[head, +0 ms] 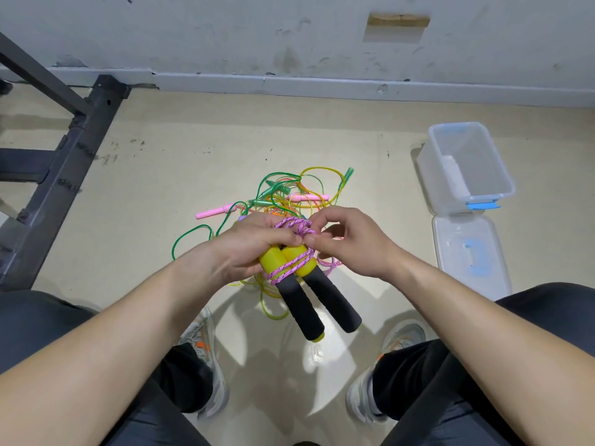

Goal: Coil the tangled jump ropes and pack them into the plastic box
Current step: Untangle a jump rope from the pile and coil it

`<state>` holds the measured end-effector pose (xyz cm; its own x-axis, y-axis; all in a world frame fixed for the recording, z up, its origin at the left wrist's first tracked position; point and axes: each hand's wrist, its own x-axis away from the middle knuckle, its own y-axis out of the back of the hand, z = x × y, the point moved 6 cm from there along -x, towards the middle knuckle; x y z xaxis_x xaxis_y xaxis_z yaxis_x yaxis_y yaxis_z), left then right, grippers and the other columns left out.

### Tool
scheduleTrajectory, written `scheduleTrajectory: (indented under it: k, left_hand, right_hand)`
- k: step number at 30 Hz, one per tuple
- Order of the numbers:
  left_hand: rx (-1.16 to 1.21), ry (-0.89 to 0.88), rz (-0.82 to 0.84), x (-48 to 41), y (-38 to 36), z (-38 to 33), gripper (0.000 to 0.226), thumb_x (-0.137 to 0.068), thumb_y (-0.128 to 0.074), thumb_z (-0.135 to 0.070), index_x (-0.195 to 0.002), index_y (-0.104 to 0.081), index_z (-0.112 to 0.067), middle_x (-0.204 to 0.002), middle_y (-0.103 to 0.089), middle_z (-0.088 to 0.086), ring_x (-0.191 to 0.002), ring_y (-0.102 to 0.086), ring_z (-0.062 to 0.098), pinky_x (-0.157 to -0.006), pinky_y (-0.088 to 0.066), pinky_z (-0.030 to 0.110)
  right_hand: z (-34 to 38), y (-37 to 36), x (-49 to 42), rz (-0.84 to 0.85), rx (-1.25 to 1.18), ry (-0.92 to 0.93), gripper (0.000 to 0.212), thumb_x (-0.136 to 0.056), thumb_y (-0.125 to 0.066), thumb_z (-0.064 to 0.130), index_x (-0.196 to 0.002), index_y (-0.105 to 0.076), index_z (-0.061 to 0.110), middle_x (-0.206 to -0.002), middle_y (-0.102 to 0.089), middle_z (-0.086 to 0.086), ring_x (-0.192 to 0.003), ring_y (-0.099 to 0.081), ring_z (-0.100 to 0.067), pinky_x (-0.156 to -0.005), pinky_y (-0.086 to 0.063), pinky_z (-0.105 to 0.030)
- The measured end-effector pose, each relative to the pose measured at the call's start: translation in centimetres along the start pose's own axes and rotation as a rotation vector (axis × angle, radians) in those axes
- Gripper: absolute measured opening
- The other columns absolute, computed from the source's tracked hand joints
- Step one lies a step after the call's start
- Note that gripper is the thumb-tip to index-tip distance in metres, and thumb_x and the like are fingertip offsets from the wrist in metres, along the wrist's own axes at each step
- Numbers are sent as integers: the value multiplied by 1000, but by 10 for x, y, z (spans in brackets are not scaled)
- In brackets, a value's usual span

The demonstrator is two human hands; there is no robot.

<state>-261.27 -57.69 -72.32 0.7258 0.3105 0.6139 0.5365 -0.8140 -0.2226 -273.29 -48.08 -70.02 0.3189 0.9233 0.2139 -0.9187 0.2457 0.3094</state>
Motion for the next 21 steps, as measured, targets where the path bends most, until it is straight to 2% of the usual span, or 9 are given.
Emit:
scheduleTrajectory:
  k: [2,4,6,8,11,15,17,19,21]
  left_hand:
    - [-55,-28,0,0,-1,1,34,-68,-69,-5,-101,-71,3,-96,-64,24,-85,-61,30,-76,-51,35]
    - [-108,-44,1,0,0,1,39,-67,-69,-5,-104,-70,7,-92,-66,21,-82,-62,29,-74,-52,34]
    - [-98,-41,14,0,1,1,42,-67,-68,-4,-107,-69,9,-95,-68,21,-86,-64,30,-77,-53,35]
    - [-75,-39,18,2,0,-2,37,-67,-67,-4,-102,-69,7,-96,-69,20,-86,-64,30,-75,-54,32]
    - [-46,-32,-7,3,1,-4,27,-66,-68,-4,-92,-68,4,-96,-59,24,-88,-56,32,-74,-49,34]
    - [-39,-19,-11,0,3,-2,11,-68,-70,0,-78,-73,-5,-82,-63,17,-74,-59,27,-71,-49,33]
    - [-45,-31,-32,-1,4,-2,11,-76,-68,5,-81,-72,-3,-76,-68,10,-69,-63,21,-65,-53,27]
    - [-104,-47,-59,-3,6,-2,13,-72,-69,0,-84,-72,-2,-74,-70,5,-68,-64,17,-64,-52,24]
    - [-238,-78,-76,-3,7,-2,22,-67,-69,-11,-86,-73,-1,-77,-70,4,-72,-63,17,-67,-50,26]
  right_hand:
    - [-2,3,-1,-11,22,-12,14,-75,-74,32,-77,-62,25,-92,-69,-19,-71,-63,-33,-72,-56,-53]
    - [3,4,0,-21,80,74,24,-78,-77,16,-83,-59,31,-92,-66,-1,-70,-64,-23,-63,-53,-33]
    - [13,2,2,-4,137,173,26,-83,-76,8,-96,-64,28,-95,-65,5,-72,-64,-16,-64,-47,-17]
    - [18,1,4,-47,229,255,19,-87,-73,13,-103,-71,22,-97,-68,7,-78,-64,-14,-69,-51,-19]
    - [22,1,8,-170,428,379,17,-91,-69,26,-106,-75,24,-100,-69,9,-88,-65,-12,-73,-56,-39]
    - [25,4,12,-270,560,455,9,-90,-68,28,-96,-73,23,-108,-64,8,-94,-62,-13,-69,-54,-38]
    - [22,2,7,-198,577,429,9,-89,-63,27,-94,-67,20,-107,-59,5,-98,-58,-19,-78,-50,-38]
    - [16,-2,2,-75,571,348,10,-87,-59,30,-91,-58,21,-101,-54,2,-99,-52,-22,-86,-43,-34]
    - [9,-5,-1,18,595,234,13,-89,-59,30,-87,-52,20,-93,-52,2,-94,-48,-20,-82,-38,-30]
